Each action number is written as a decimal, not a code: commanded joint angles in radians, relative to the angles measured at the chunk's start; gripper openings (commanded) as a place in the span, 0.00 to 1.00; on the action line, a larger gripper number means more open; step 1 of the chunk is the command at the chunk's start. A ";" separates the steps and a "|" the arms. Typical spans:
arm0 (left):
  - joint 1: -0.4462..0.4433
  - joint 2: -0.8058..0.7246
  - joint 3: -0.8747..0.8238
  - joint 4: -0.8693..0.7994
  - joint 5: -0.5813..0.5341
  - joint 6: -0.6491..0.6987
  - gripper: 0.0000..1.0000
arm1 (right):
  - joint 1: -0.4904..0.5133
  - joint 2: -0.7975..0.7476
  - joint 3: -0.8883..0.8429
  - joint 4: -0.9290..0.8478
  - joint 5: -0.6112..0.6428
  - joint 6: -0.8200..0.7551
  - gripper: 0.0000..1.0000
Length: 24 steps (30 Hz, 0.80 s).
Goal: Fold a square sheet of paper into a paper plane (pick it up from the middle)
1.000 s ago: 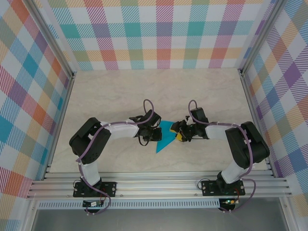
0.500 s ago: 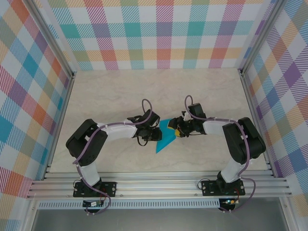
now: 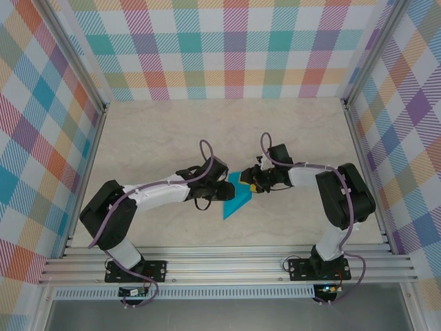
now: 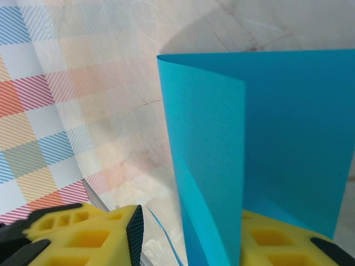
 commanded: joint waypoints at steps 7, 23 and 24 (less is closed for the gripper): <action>-0.181 0.010 0.026 -0.086 -0.275 -0.081 0.47 | -0.021 0.036 0.046 -0.062 -0.092 -0.079 0.40; -0.337 0.185 0.129 -0.185 -0.535 -0.155 0.49 | -0.033 0.031 0.076 -0.131 -0.152 -0.123 0.34; -0.337 0.188 0.130 -0.187 -0.536 -0.154 0.49 | -0.032 0.031 0.076 -0.130 -0.152 -0.121 0.34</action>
